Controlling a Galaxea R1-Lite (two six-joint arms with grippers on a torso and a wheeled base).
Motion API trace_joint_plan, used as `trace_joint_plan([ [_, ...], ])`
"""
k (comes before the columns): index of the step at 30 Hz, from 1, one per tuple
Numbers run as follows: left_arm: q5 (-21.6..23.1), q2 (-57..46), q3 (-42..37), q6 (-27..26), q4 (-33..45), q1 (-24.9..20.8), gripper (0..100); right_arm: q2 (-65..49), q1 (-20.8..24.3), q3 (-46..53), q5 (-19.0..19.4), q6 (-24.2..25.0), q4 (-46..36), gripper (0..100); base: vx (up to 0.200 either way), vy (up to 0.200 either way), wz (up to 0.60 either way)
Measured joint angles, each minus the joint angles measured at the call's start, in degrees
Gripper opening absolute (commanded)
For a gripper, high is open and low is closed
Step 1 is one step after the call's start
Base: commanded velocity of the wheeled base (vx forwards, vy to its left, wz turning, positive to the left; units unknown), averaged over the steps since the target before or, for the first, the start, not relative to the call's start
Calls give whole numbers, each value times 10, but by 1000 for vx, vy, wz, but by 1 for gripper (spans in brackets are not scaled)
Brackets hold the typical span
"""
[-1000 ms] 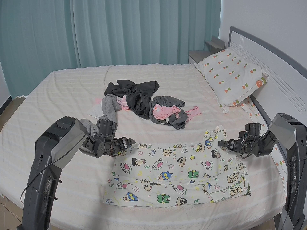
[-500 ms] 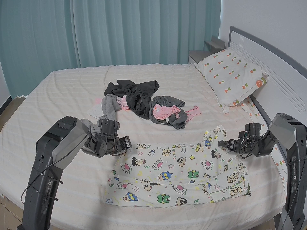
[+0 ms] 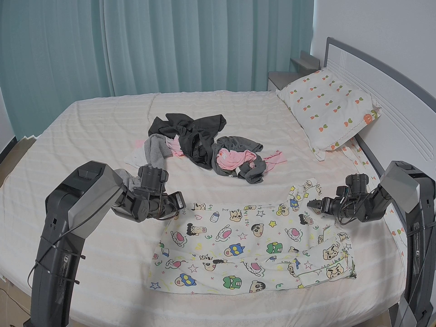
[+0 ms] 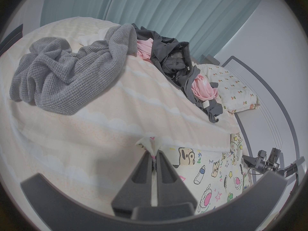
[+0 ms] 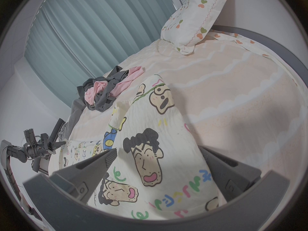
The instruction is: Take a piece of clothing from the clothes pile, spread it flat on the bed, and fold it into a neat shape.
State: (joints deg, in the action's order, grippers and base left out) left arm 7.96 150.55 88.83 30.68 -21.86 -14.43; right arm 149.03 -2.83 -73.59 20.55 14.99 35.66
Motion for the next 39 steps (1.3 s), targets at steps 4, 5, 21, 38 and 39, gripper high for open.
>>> trace_joint_plan([
  [4,0,-2,-4,0,0,0,0,0,0,-7,0,0,-3,100,0,0,0],
  [5,-1,-3,-5,0,0,1,0,0,0,-10,0,0,-8,100,0,0,0],
  [21,-2,-17,-21,0,-1,5,0,-7,-2,-50,41,-6,-105,0,0,0,0],
  [38,-24,-59,-69,0,-29,8,0,-64,-42,-4,150,-10,-99,0,0,0,0],
  [39,-25,-62,-72,0,-30,8,0,-65,-44,-3,153,-10,-94,0,0,0,0],
])
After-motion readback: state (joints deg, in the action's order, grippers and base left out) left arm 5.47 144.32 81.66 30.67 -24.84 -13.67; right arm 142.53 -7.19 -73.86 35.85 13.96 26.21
